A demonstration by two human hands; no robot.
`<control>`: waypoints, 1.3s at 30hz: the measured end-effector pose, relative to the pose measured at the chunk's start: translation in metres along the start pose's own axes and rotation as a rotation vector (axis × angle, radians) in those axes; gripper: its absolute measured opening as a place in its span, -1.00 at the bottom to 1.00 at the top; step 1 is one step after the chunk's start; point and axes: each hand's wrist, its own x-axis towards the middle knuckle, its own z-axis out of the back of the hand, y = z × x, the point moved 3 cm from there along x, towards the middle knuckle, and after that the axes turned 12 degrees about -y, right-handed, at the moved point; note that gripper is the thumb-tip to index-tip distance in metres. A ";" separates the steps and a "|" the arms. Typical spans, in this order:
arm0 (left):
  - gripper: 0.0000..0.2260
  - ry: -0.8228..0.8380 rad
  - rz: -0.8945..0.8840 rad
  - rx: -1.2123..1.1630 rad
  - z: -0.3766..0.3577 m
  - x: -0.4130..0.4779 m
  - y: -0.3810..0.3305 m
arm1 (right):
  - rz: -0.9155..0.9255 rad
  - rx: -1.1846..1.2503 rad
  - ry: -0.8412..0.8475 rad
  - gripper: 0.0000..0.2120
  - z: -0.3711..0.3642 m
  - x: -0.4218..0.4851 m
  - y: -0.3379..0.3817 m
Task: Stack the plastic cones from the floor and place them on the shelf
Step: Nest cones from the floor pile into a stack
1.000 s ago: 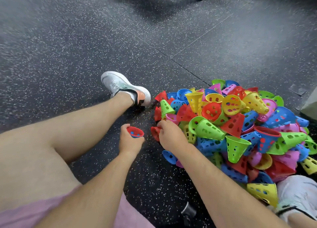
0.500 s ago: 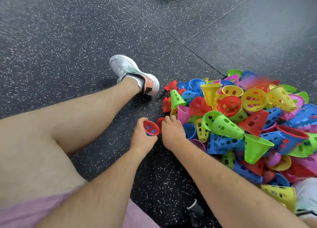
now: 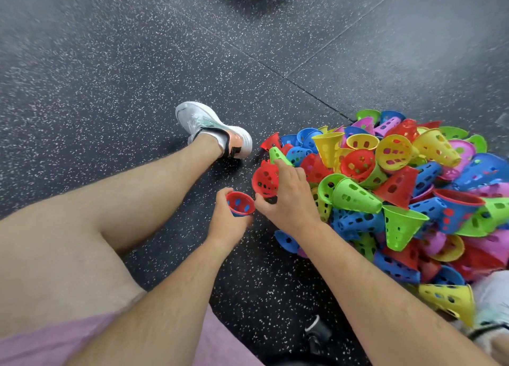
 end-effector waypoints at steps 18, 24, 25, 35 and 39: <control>-0.30 0.087 -0.229 -0.065 -0.024 -0.009 -0.030 | -0.319 0.274 0.312 -0.71 -0.006 -0.012 -0.001; -0.34 0.012 -0.177 -0.057 -0.026 0.007 -0.021 | -0.191 0.071 0.195 -0.42 -0.005 0.005 -0.003; -0.32 0.001 -0.165 -0.050 -0.026 0.009 -0.018 | -0.147 0.017 0.177 -0.44 -0.005 0.013 -0.003; -0.24 -0.036 -0.107 -0.026 -0.035 0.036 0.000 | 0.120 -0.592 0.435 -0.27 -0.064 0.099 -0.021; -0.29 -0.012 -0.073 -0.042 -0.042 0.037 -0.001 | 0.153 -0.709 0.498 -0.47 -0.078 0.102 -0.036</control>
